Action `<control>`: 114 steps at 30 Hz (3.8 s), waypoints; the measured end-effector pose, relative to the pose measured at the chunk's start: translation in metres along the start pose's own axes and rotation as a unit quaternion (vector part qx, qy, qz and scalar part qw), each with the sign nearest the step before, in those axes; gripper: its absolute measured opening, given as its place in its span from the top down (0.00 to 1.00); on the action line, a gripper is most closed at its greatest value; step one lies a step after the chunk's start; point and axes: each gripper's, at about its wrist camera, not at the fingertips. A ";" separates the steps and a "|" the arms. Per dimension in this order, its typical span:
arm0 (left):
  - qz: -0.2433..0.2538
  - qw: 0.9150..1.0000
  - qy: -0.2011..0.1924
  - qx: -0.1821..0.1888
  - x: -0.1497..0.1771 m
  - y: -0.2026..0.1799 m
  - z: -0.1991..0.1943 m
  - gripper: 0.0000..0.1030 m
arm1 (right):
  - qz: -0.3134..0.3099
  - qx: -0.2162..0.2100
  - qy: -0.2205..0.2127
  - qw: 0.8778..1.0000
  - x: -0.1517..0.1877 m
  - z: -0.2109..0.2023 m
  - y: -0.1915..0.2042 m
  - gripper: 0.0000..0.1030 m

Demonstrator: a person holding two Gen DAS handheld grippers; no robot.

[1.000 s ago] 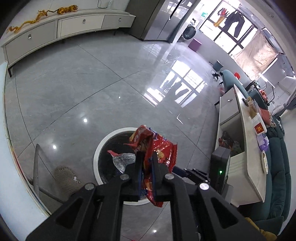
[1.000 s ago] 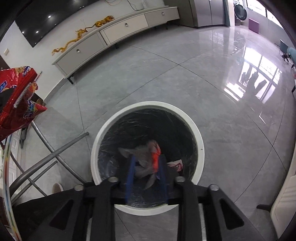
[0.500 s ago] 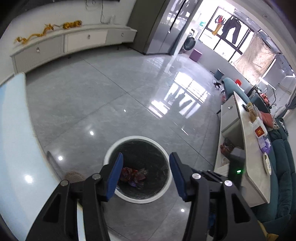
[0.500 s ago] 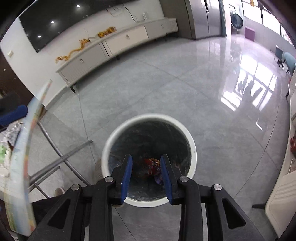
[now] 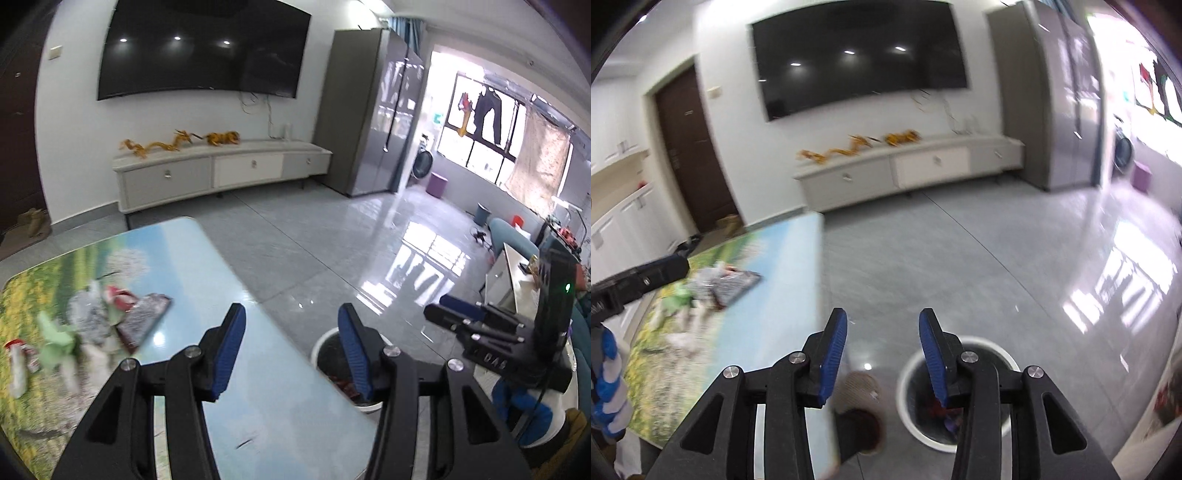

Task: Collect trash
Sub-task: 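Grasp the white tissue with the left tool while the right tool grasps a clear plastic bag, then carry the tissue and plastic bag to the bin and release both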

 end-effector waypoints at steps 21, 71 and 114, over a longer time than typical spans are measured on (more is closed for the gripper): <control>-0.152 0.967 -0.021 -0.203 0.109 0.232 -0.139 0.50 | -0.175 -0.181 0.055 0.966 -0.003 0.049 0.206 0.52; -0.130 0.979 0.025 -0.158 0.115 0.232 -0.089 0.82 | -0.176 -0.278 0.124 0.936 0.044 0.108 0.233 0.88; 0.044 0.976 0.178 0.119 0.020 -0.111 0.230 0.42 | 0.156 0.025 0.150 0.976 0.117 0.120 -0.154 0.46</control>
Point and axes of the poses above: each gripper's, at about its wrist camera, not at the fingertips, and z roughly the way its jaws point, y to its left, x to its underside, and after that the axes turned 4 degrees about x, right-handed
